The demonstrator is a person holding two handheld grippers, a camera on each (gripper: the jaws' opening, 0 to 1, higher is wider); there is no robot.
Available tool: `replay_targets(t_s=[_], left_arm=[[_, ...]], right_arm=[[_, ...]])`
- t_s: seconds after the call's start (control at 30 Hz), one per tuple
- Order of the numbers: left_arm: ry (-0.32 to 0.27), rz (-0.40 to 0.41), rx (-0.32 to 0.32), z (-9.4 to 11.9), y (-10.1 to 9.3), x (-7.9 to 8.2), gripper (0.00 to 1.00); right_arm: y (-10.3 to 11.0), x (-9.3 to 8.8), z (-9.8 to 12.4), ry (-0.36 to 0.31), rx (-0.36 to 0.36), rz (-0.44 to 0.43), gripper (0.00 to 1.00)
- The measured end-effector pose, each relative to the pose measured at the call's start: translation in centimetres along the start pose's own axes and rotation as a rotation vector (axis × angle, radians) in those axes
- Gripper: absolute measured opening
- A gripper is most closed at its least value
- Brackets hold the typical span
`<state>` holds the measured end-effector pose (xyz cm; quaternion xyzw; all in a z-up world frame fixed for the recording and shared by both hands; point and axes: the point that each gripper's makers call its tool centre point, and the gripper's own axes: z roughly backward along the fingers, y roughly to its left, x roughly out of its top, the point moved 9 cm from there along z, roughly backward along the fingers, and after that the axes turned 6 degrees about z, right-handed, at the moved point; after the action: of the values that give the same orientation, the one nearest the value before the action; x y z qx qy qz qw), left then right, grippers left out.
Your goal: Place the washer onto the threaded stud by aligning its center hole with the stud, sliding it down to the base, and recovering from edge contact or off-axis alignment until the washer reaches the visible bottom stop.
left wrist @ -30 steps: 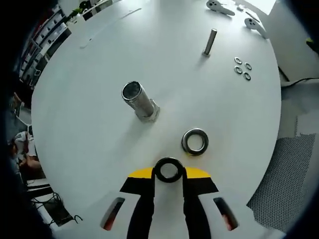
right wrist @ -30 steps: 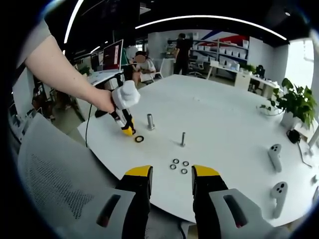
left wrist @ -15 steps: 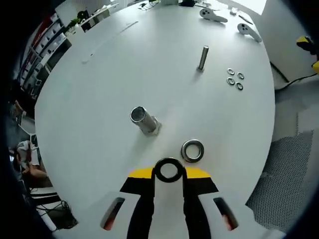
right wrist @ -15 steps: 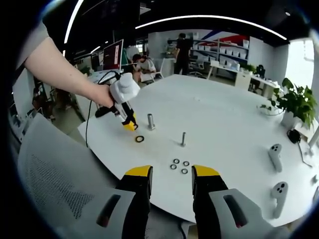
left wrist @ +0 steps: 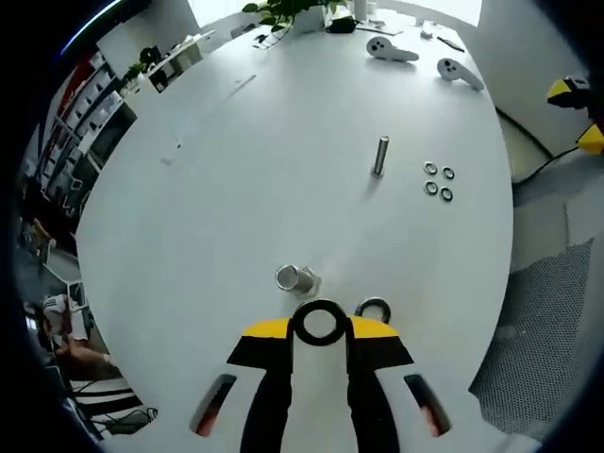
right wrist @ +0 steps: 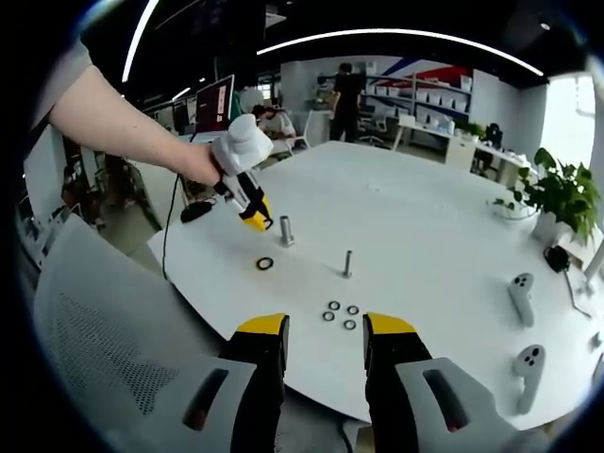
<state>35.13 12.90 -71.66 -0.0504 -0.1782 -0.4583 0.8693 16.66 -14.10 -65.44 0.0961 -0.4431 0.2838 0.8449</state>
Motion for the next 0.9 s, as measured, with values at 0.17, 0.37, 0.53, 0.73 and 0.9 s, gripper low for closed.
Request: replay_targets(t_s=[0.17,0.37,0.53,0.73,0.9], left_arm=[[-0.015,-0.017,0.011,0.0,0.6,1.4,0.19],[-0.013,-0.037,0.016,-0.4,0.8,2.1,0.19],[0.003,-0.039,0.015,-0.6,1.1,2.2,0.19],[0.020,-0.046,0.008,-0.9,1.2,2.3,0.19],[0.032,-0.046,0.004,-1.1,1.3,2.5,0.19]], right_arm=[[0.0,0.0,0.0,-0.001,-0.003,-0.001,0.33],[0.0,0.0,0.0,-0.002,-0.004,0.000,0.33],[-0.1,0.0,0.0,-0.001,-0.006,-0.002,0.33],[-0.1,0.0,0.0,-0.003,-0.006,-0.003,0.33],[-0.1,0.0,0.0,-0.004,-0.009,-0.004,0.33]])
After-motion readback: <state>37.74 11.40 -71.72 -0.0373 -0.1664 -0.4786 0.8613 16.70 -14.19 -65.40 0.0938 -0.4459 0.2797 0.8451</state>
